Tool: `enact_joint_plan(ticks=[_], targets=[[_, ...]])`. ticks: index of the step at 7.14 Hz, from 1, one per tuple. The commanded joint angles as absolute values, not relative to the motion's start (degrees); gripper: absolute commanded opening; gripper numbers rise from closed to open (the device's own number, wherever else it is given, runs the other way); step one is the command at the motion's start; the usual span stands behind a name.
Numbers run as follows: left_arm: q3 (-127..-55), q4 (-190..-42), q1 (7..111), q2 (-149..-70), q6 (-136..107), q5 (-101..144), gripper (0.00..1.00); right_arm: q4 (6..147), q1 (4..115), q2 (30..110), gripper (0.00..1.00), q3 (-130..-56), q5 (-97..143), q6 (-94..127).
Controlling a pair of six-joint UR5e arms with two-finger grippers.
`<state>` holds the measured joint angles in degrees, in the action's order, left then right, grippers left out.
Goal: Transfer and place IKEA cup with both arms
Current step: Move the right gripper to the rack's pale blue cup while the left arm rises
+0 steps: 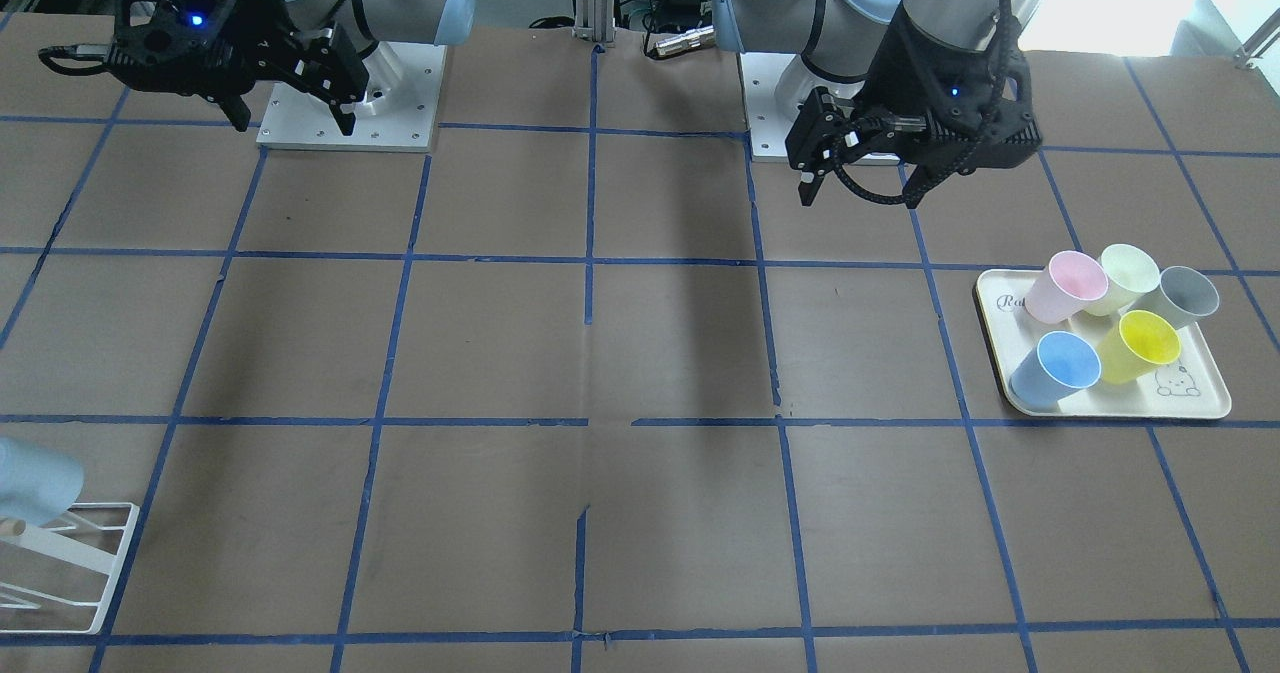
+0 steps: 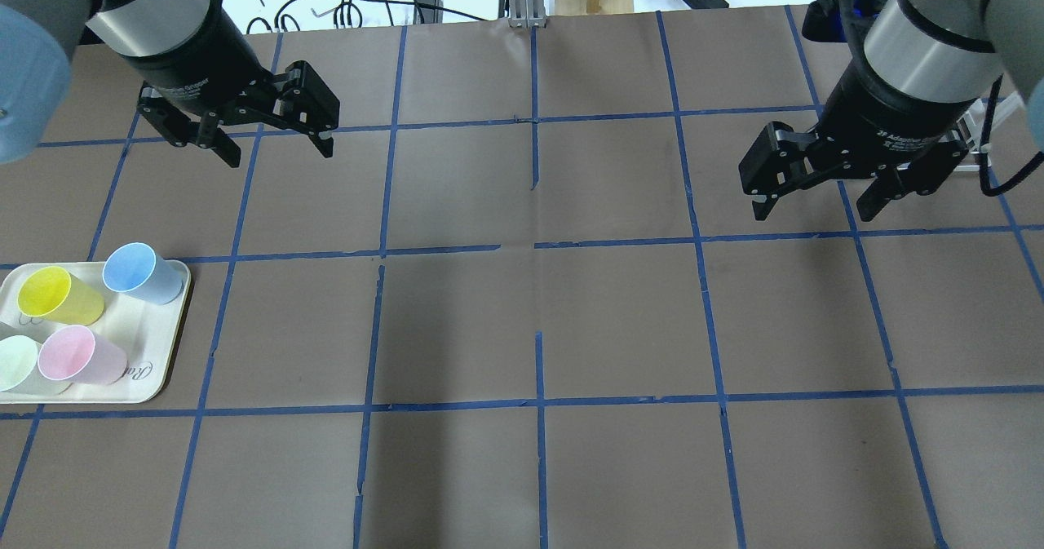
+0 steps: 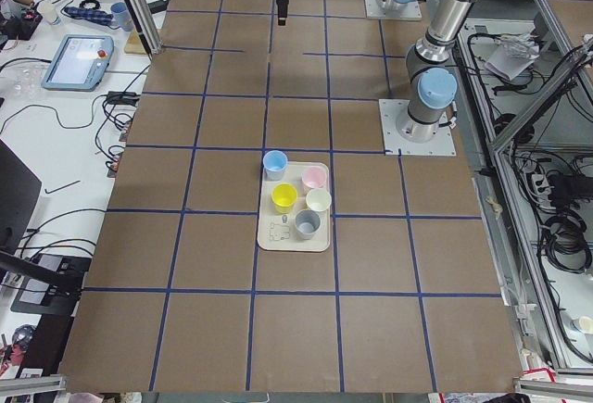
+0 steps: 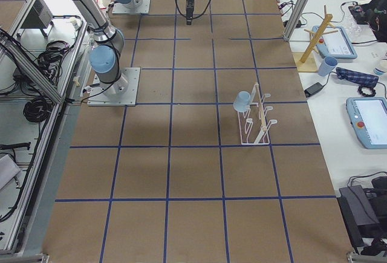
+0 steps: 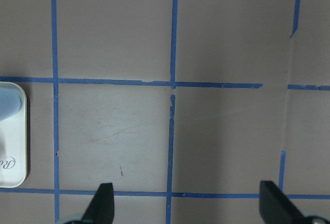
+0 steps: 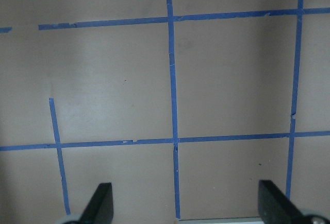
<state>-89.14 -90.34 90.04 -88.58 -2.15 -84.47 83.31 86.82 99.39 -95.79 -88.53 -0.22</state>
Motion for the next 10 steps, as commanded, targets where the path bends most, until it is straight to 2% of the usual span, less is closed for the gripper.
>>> enact_joint_plan(ticks=[1,3,6,10], targets=[[-89.82,-91.4,89.04,-88.85,-4.64,-67.06,1.0,84.45,81.59,98.97,1.0,-95.45,-88.59,-4.01],[-90.78,-92.37,87.63,-90.35,-10.52,-50.52,1.0,89.89,77.1,95.91,1.0,-95.54,-88.85,-11.23],[-101.49,-90.36,86.58,-89.12,-17.27,-26.68,1.0,99.71,71.83,89.41,1.0,-95.45,-89.91,-22.36],[-102.48,-78.84,86.4,-90.18,-28.9,-25.67,1.0,115.27,66.02,78.6,1.0,-94.92,-89.56,-33.64]])
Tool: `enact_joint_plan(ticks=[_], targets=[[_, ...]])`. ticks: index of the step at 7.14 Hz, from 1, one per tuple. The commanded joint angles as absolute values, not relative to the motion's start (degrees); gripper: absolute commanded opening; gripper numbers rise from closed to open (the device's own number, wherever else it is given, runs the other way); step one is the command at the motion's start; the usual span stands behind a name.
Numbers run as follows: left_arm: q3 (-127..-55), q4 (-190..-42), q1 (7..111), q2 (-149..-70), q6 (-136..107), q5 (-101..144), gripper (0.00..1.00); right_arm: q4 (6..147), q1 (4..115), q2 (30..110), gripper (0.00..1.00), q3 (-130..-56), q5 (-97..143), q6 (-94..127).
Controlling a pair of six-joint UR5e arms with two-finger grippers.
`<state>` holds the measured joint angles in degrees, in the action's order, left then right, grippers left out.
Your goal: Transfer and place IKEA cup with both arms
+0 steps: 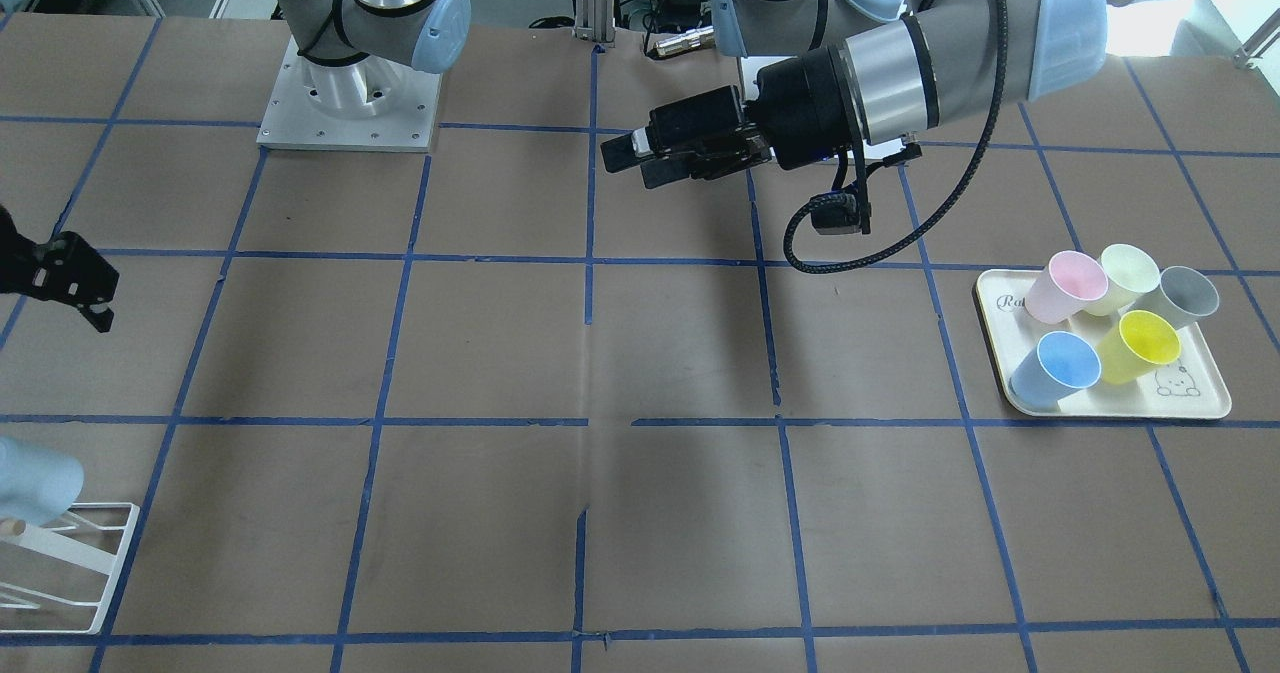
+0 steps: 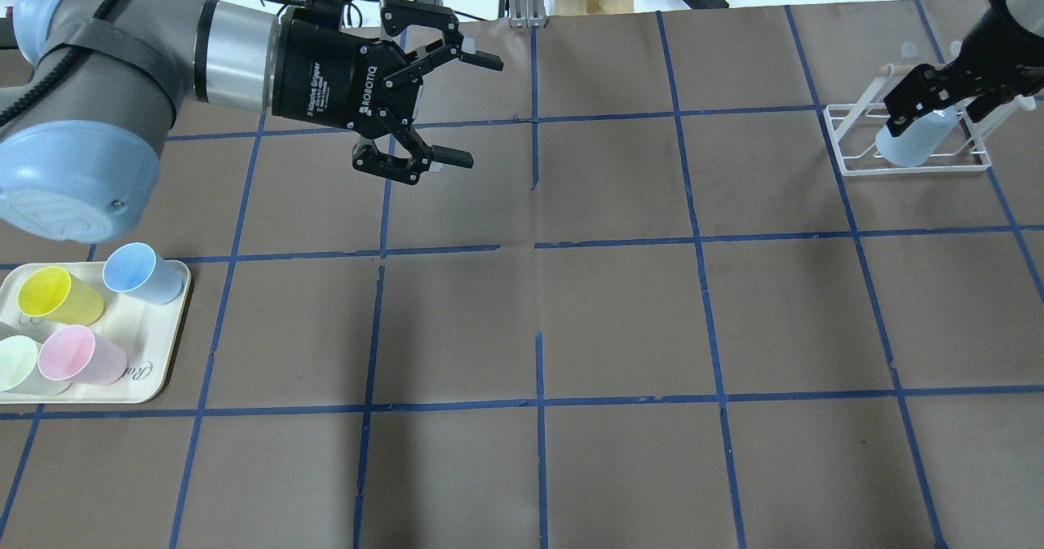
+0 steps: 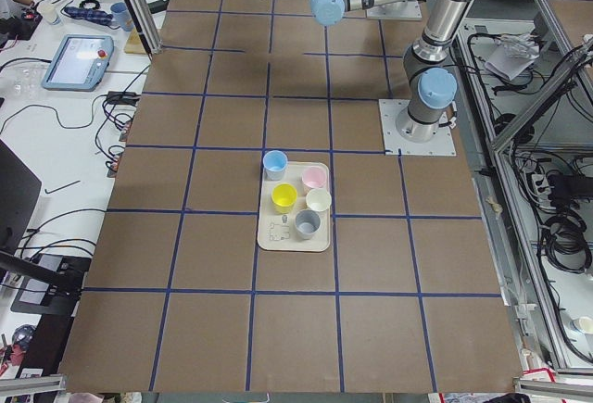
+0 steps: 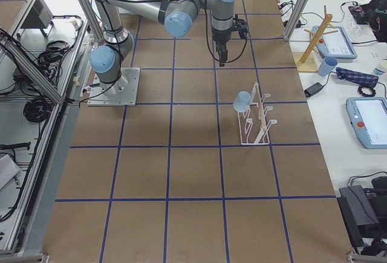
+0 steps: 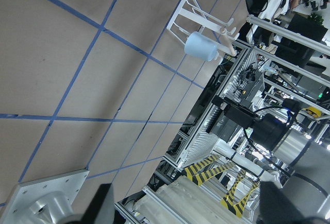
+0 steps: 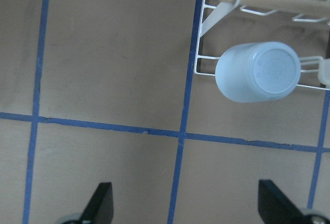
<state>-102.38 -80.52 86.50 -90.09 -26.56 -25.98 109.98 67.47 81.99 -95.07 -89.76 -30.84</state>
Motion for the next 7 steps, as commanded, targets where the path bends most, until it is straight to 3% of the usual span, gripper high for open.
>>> enact_joint_plan(ticks=[1,5,7], targets=[[-102.48,-79.01,86.14,-89.57,-30.74,-25.49,1.0,119.92,65.92,75.53,1.0,-94.83,-89.56,-34.53],[-102.57,-79.71,85.6,-89.22,-28.41,-18.02,1.0,122.87,64.78,71.03,1.0,-93.09,-89.65,-34.89],[-100.91,-99.44,85.43,-87.64,3.85,-17.23,1.0,122.61,64.78,67.86,1.0,-89.75,-89.91,-34.72]])
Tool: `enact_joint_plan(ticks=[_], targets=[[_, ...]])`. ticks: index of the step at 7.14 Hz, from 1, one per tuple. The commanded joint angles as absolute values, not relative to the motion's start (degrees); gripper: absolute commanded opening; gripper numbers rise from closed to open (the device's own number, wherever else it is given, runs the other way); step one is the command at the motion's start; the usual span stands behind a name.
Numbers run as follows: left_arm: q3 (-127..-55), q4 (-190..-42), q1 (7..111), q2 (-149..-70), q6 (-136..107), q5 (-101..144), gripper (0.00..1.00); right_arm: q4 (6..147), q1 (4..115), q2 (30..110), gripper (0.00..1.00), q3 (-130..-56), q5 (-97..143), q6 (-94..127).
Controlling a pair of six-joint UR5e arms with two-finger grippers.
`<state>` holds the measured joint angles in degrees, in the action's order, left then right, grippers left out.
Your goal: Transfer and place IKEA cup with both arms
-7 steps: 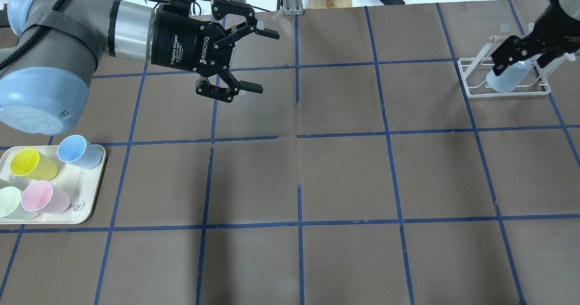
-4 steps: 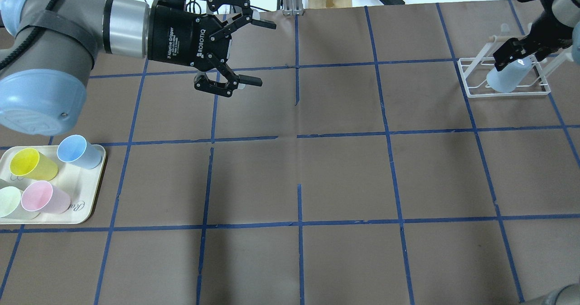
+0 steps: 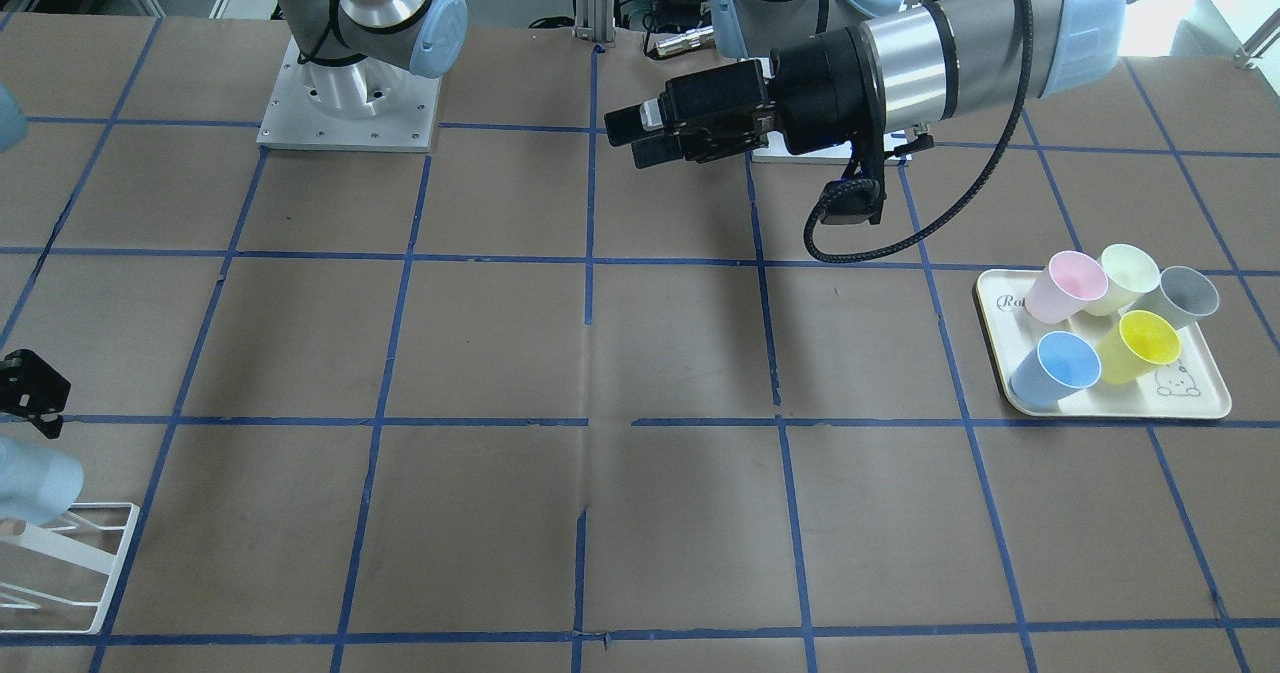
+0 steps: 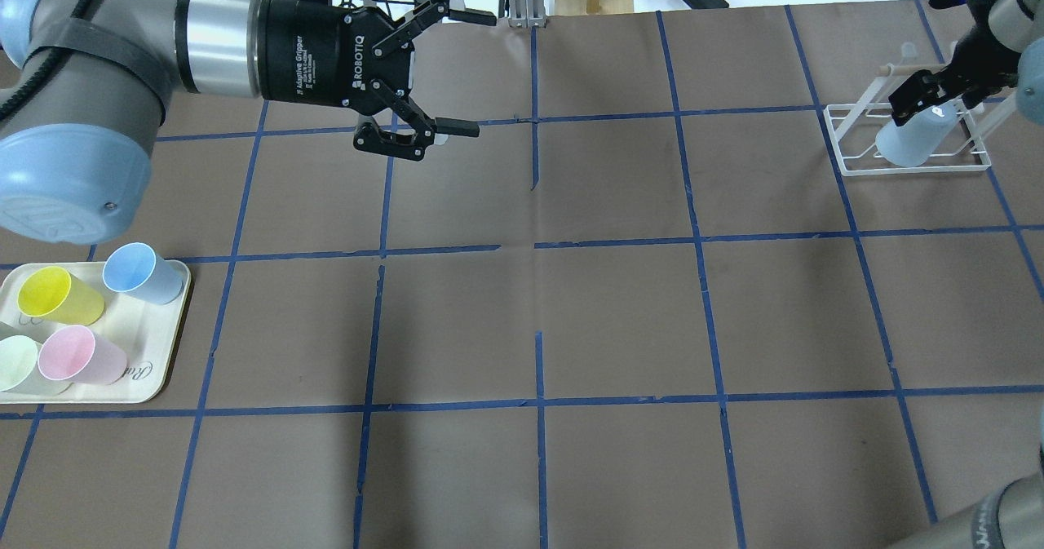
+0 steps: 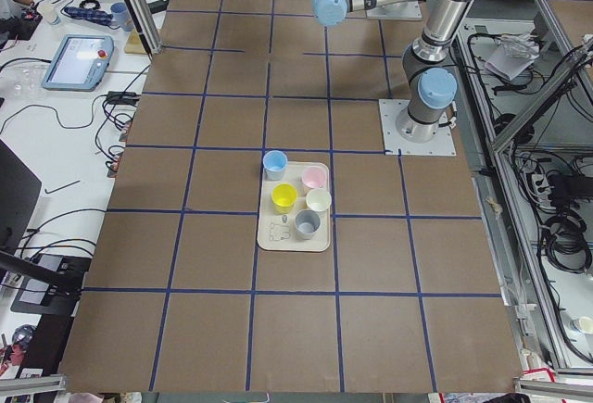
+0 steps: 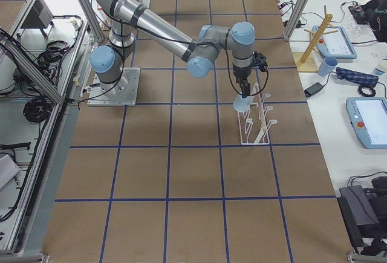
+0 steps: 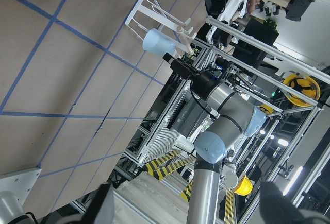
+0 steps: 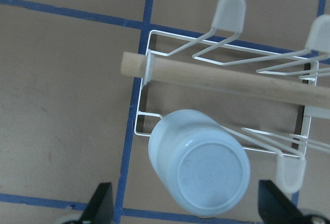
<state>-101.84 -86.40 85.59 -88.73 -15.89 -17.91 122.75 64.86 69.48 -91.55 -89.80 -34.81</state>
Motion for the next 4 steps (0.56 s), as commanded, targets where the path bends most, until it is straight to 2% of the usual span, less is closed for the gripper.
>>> enact_joint_plan(ticks=[1,4], targets=[[-100.55,-111.76,85.34,-87.37,16.57,-11.83,1.0,122.61,64.69,67.5,1.0,-89.74,-89.74,-34.63],[-101.16,-132.37,85.34,-87.1,45.67,0.34,1.0,122.61,64.78,65.92,1.0,-89.56,-89.12,-34.01]])
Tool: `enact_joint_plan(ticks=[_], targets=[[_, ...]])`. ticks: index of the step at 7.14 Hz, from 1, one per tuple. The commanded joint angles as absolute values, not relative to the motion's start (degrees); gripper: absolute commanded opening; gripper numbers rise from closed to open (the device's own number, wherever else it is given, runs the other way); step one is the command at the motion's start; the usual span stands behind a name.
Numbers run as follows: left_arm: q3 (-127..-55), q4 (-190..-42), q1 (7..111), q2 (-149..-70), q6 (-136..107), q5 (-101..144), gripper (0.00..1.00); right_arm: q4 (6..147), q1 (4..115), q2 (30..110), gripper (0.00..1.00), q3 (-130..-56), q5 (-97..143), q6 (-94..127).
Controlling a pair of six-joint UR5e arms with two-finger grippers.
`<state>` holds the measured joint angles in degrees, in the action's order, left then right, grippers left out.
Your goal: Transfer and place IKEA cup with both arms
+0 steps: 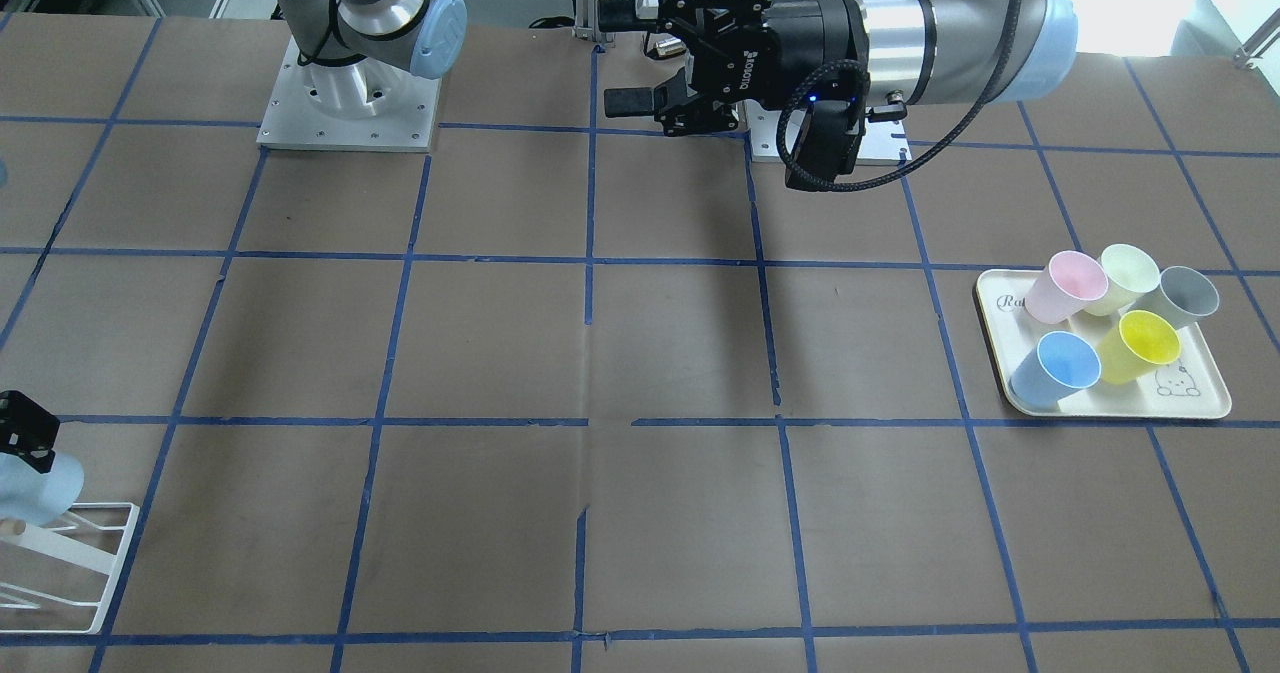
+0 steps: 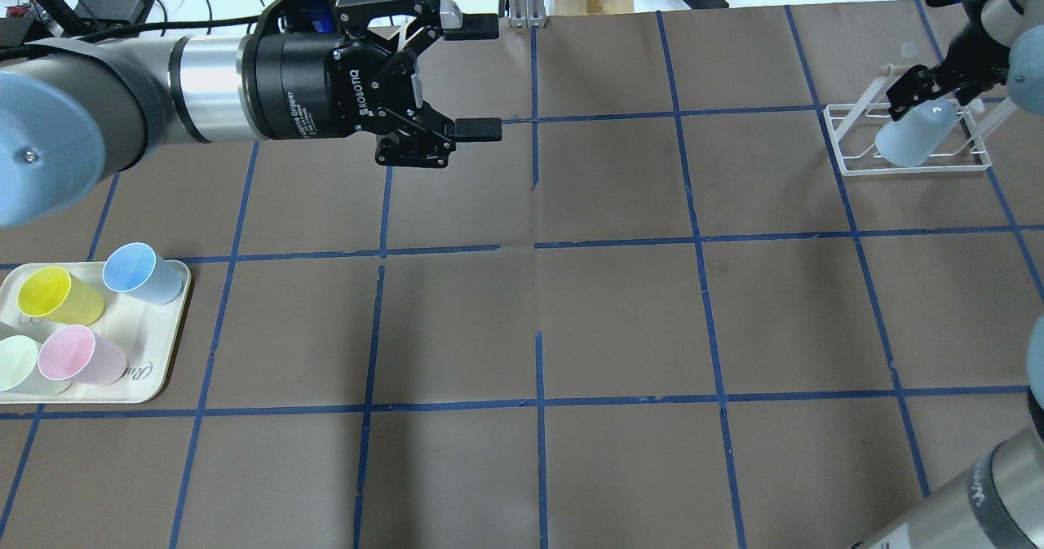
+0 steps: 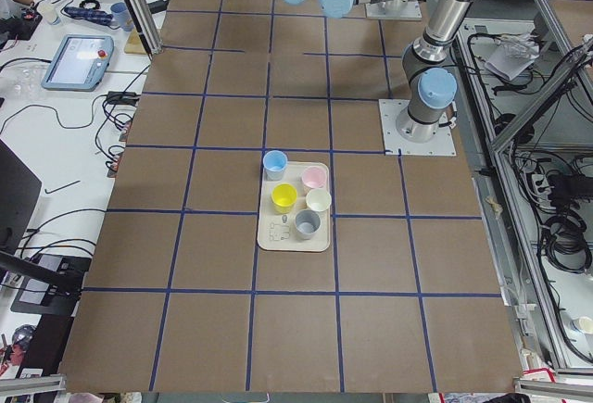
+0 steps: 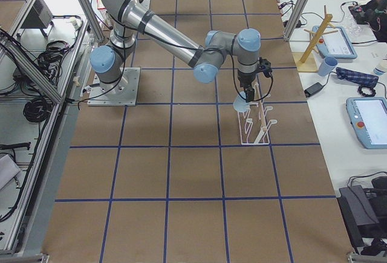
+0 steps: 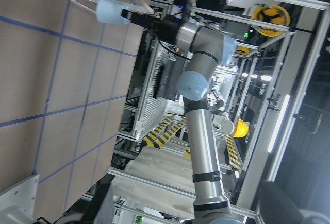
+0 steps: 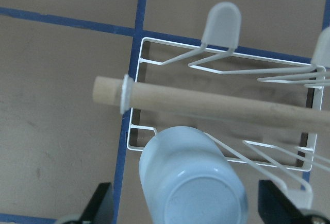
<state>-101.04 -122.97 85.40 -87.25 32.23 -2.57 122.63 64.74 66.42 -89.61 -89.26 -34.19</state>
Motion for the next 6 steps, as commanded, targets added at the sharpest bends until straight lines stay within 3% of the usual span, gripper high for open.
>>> enact_joint_plan(ticks=[1,4,6], targets=[[-101.25,-139.41,85.34,-87.45,56.41,4.53,1.0,122.61,64.78,65.74,1.0,-89.56,-89.12,-34.01],[-101.25,-145.81,85.34,-88.24,60.03,9.75,1.0,122.17,64.69,65.48,0.99,-89.56,-89.56,-33.93],[-101.08,-148.0,85.34,-89.9,60.12,12.73,1.0,121.73,64.77,65.65,0.91,-89.74,-89.56,-33.84]])
